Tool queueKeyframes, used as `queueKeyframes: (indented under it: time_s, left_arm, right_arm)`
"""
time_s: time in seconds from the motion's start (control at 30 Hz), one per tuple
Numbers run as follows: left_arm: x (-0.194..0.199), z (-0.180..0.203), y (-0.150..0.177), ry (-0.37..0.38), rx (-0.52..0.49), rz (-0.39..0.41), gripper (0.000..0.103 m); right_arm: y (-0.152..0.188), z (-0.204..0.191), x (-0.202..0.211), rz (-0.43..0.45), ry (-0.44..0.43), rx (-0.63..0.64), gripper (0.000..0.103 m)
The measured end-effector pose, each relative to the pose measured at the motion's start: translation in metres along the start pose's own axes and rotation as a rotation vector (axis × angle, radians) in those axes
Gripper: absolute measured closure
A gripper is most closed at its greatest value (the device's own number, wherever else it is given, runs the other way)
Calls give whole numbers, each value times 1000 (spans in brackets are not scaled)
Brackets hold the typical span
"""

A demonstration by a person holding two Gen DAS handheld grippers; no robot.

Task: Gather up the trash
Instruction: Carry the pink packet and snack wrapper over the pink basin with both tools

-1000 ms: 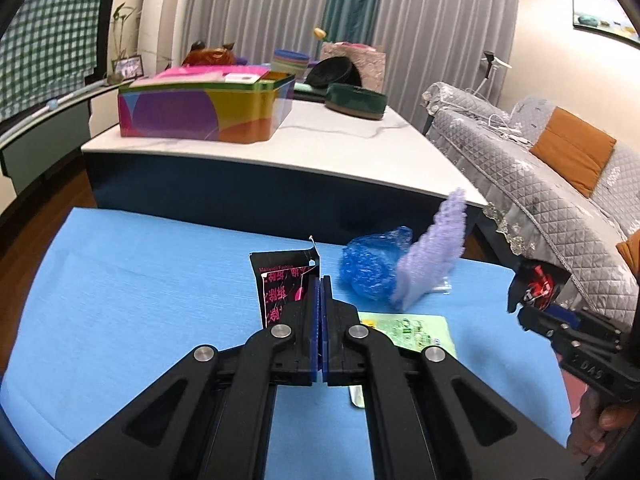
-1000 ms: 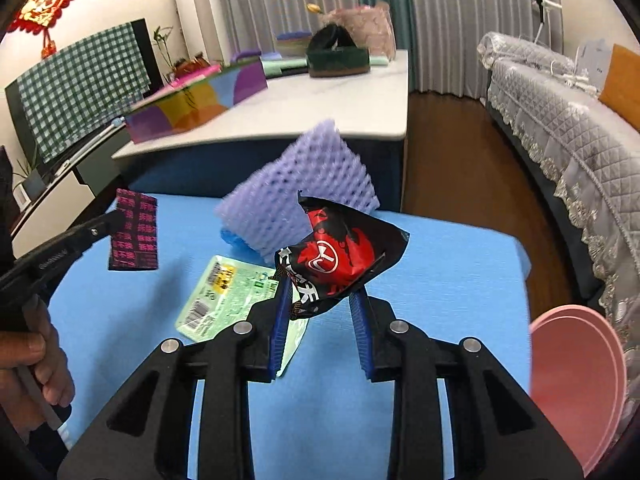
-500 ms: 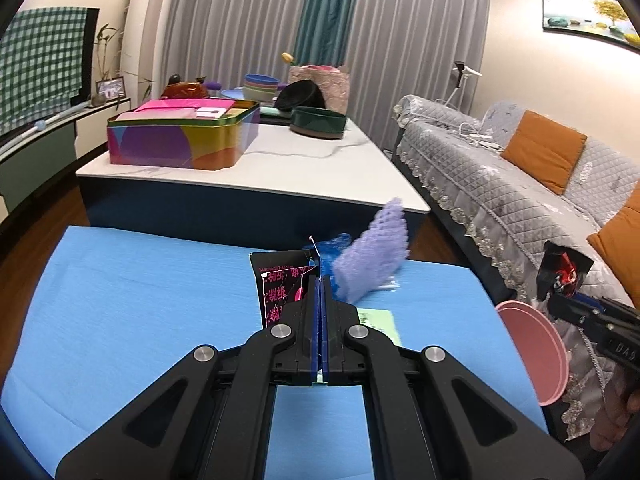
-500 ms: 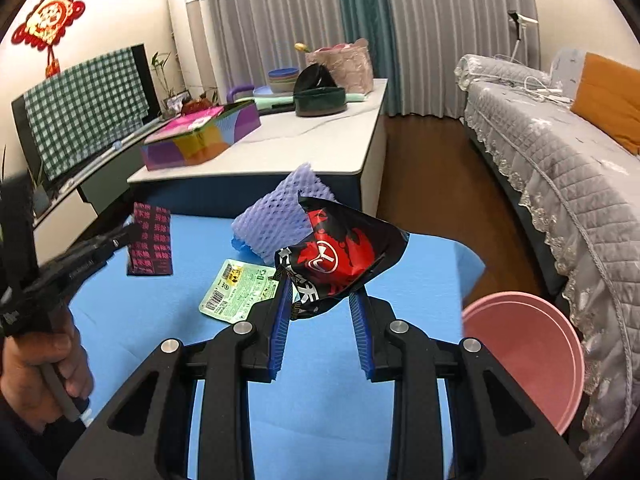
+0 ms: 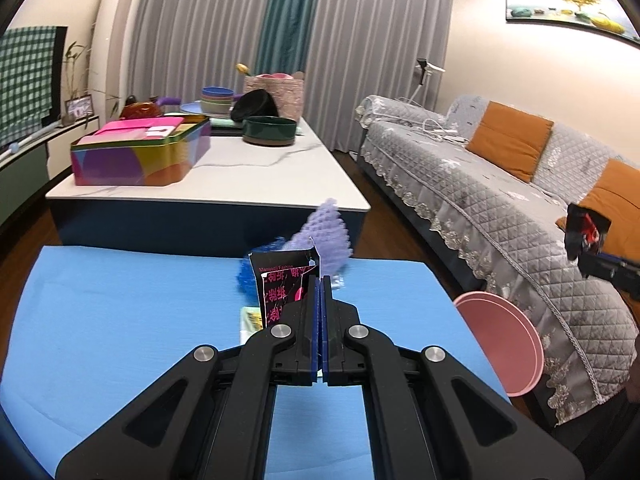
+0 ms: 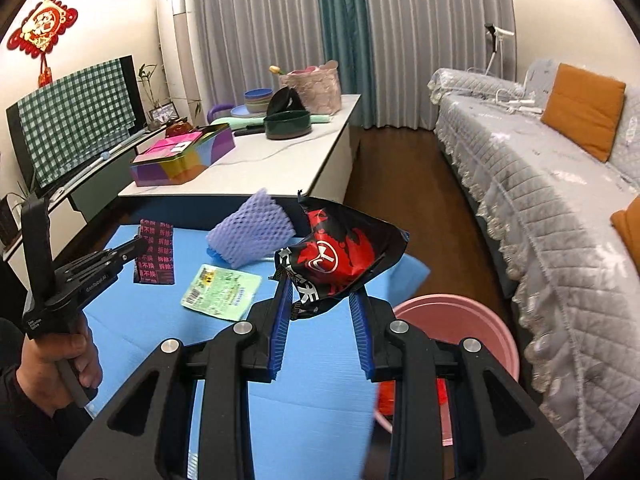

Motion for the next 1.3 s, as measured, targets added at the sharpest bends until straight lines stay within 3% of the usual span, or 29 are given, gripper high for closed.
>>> queueKeyframes:
  time_s: [0.53, 1.3]
  left_arm:
    - [-25, 55, 19, 65, -82, -50, 103]
    - [-55, 103, 33, 149, -114, -92, 103]
  right_arm:
    - [30, 68, -11, 0, 61, -132, 73]
    - [49, 108, -1, -5, 138, -161, 73]
Point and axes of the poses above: each gripper's, at about its wrist camera, not at the fingertips, and x roughly against the way its jaws point, z to its right, y to its underside, the point moved 4 cm from there along -x, roughly the way its jaws point, and after that the axes turned 6 degrees about y, right-handed, at the moved point
